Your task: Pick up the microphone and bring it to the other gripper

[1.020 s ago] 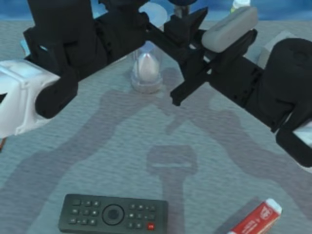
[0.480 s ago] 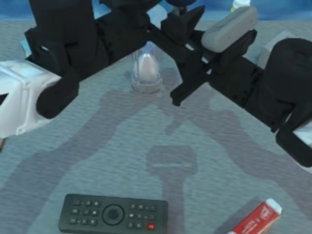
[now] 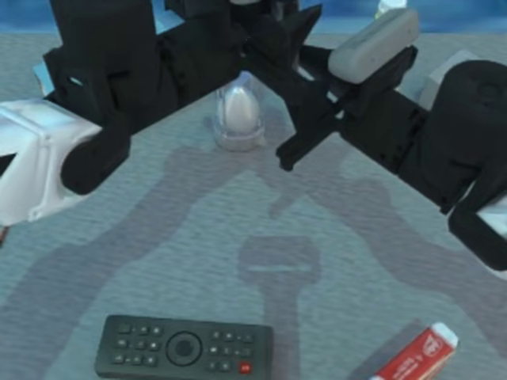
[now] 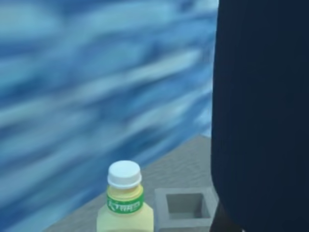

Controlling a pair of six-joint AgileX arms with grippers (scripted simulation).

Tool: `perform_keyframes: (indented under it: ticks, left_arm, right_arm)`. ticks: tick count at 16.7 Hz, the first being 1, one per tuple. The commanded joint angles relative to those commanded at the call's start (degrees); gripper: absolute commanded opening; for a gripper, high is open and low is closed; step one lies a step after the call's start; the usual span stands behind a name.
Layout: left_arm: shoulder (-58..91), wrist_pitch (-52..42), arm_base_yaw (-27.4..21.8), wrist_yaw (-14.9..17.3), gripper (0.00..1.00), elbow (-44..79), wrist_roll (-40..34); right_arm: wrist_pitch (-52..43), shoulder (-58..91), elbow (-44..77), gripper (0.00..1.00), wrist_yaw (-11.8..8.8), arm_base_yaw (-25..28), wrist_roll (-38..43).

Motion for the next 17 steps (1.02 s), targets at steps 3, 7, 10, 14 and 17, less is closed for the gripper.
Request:
perform_keyframes:
  ticks: [3,7,10,14,17]
  left_arm:
    - [0.0,0.0,0.0,0.0,0.00,0.0,0.0]
    - [0.0,0.0,0.0,0.0,0.00,0.0,0.0]
    - [0.0,0.0,0.0,0.0,0.00,0.0,0.0]
    - [0.0,0.0,0.0,0.0,0.00,0.0,0.0]
    - [0.0,0.0,0.0,0.0,0.00,0.0,0.0]
  right_arm:
    - [0.0,0.0,0.0,0.00,0.0,0.0,0.0]
    - [0.0,0.0,0.0,0.00,0.0,0.0,0.0]
    - [0.0,0.0,0.0,0.15,0.0,0.0,0.0]
    - [0.0,0.0,0.0,0.45,0.0,0.0,0.0]
    - [0.0,0.0,0.0,0.68,0.0,0.0,0.0]
